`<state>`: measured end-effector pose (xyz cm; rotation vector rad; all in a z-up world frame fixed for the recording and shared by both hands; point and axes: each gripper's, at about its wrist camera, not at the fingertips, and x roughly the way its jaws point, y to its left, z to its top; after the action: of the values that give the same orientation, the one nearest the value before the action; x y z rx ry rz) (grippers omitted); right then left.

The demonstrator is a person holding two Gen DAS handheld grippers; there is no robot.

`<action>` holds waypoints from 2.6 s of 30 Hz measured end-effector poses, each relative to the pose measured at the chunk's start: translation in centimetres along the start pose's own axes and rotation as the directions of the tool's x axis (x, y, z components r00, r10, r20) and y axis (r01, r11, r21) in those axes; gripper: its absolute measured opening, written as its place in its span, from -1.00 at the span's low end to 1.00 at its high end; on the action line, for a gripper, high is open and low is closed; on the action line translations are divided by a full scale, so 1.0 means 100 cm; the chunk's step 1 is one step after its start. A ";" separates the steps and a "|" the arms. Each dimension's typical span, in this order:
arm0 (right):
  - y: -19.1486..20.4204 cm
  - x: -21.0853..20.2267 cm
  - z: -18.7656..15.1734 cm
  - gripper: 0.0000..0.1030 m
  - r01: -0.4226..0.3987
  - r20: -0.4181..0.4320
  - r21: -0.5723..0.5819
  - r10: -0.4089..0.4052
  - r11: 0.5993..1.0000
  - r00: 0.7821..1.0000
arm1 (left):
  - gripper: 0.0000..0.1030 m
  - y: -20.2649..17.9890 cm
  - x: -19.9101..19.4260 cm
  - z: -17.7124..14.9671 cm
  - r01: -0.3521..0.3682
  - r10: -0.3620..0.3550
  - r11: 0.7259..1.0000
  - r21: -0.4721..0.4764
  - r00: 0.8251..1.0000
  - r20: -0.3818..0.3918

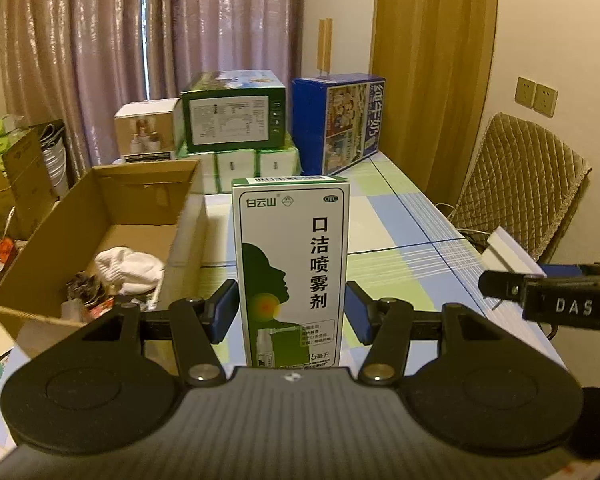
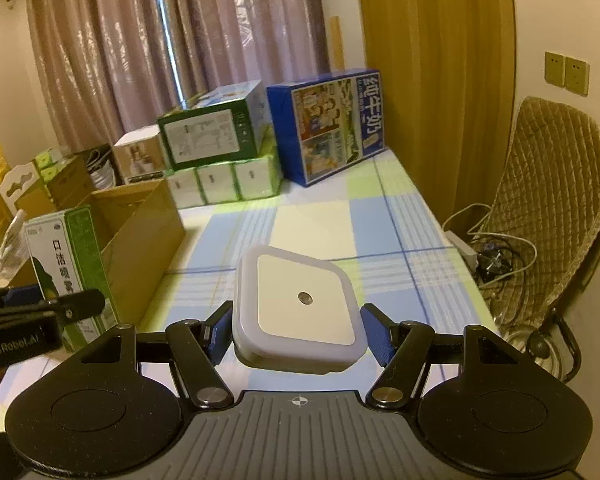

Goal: Organize objects
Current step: 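Carry the spray box with the left tool while the right tool carries the night light to the box, then open the left tool to drop the spray box while the right tool drops the night light into the box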

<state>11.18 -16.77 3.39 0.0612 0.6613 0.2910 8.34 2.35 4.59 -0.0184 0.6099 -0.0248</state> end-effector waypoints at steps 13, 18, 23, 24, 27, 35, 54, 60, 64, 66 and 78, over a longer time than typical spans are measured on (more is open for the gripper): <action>0.027 -0.018 -0.010 0.24 -0.045 0.006 -0.034 0.046 0.998 0.999 | 0.01 0.019 -0.032 -0.010 -0.026 0.026 0.999 -0.033 1.000 0.002; 0.034 -0.022 -0.011 0.24 -0.056 0.008 -0.043 0.056 0.997 0.998 | 0.01 0.021 -0.035 -0.012 -0.026 0.026 0.999 -0.033 1.000 -0.003; 0.042 -0.021 -0.012 0.24 -0.069 0.009 -0.055 0.070 0.996 0.998 | 0.01 0.025 -0.039 -0.013 -0.027 0.027 0.999 -0.037 1.000 -0.008; 0.043 -0.021 -0.012 0.24 -0.071 0.008 -0.056 0.071 0.996 0.997 | 0.01 0.026 -0.040 -0.013 -0.028 0.027 0.999 -0.038 1.000 -0.010; 0.046 -0.018 -0.012 0.24 -0.076 0.002 -0.061 0.076 0.995 0.997 | 0.01 0.031 -0.041 -0.014 -0.031 0.031 0.999 -0.036 0.999 -0.012; 0.073 -0.009 -0.011 0.24 -0.120 -0.015 -0.097 0.119 0.988 0.993 | 0.01 0.054 -0.051 -0.012 -0.053 0.053 0.998 -0.035 0.999 -0.010; 0.197 0.074 0.030 0.24 -0.301 -0.081 -0.183 0.291 0.936 0.953 | 0.01 0.187 -0.038 0.027 -0.188 0.188 0.982 0.001 0.981 -0.046; 0.219 0.103 0.047 0.24 -0.313 -0.095 -0.198 0.300 0.929 0.949 | 0.01 0.206 -0.009 0.041 -0.169 0.170 0.985 0.024 0.983 -0.075; 0.226 0.120 0.053 0.24 -0.315 -0.110 -0.207 0.298 0.926 0.948 | 0.01 0.212 0.009 0.043 -0.154 0.157 0.987 0.036 0.983 -0.092; 0.229 0.129 0.055 0.24 -0.316 -0.116 -0.210 0.297 0.925 0.948 | 0.01 0.215 0.018 0.043 -0.142 0.145 0.989 0.036 0.984 -0.101; 0.225 0.162 0.062 0.24 -0.293 -0.137 -0.207 0.269 0.933 0.953 | 0.02 0.228 0.071 0.050 -0.076 0.086 0.994 0.073 0.986 -0.143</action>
<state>21.62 9.65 1.95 -0.0789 0.7220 0.6489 17.44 24.96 4.08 0.0737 0.7554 0.0326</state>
